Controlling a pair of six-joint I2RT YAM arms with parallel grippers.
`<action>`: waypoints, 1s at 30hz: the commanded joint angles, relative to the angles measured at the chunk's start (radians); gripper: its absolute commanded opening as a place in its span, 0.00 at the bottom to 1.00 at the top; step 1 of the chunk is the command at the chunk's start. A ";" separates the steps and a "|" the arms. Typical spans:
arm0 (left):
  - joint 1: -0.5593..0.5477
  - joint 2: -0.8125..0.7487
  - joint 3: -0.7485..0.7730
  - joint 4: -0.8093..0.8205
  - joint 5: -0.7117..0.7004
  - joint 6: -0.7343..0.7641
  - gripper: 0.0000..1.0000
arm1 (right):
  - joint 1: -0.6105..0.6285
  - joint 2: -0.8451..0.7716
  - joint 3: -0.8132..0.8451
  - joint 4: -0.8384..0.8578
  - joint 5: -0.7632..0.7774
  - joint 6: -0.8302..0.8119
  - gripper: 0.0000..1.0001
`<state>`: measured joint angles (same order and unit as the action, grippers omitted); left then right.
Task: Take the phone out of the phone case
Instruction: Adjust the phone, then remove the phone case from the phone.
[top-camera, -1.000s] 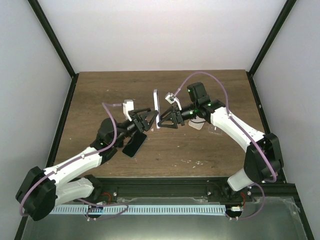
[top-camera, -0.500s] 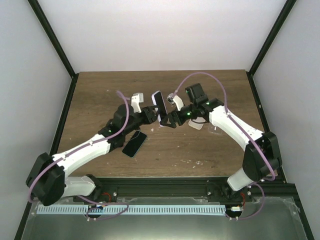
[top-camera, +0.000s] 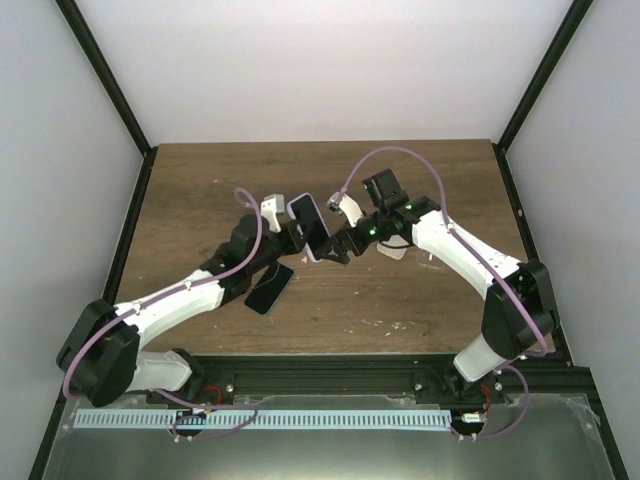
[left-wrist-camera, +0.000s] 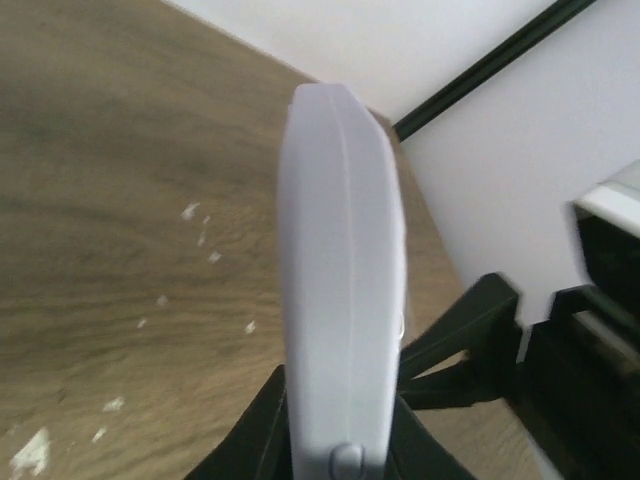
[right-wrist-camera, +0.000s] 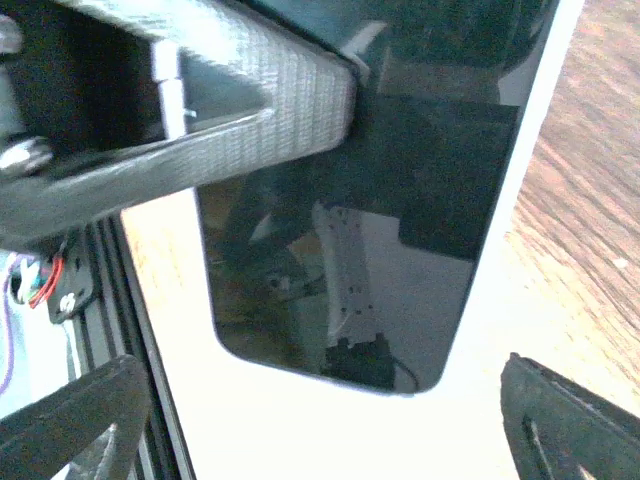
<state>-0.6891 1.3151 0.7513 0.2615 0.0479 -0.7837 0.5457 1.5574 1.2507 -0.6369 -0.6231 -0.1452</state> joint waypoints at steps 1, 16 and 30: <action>0.084 -0.086 -0.145 0.193 0.136 0.031 0.10 | -0.039 -0.018 0.020 -0.033 -0.178 -0.079 1.00; 0.181 -0.282 -0.327 0.557 0.719 0.126 0.06 | -0.093 -0.300 -0.193 -0.031 -0.358 -0.351 0.88; 0.176 -0.226 -0.343 0.772 0.783 0.030 0.06 | 0.044 -0.275 -0.229 0.060 -0.516 -0.243 0.52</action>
<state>-0.5095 1.0870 0.4065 0.9009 0.8127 -0.7452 0.5800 1.2716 0.9977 -0.6216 -1.0554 -0.4274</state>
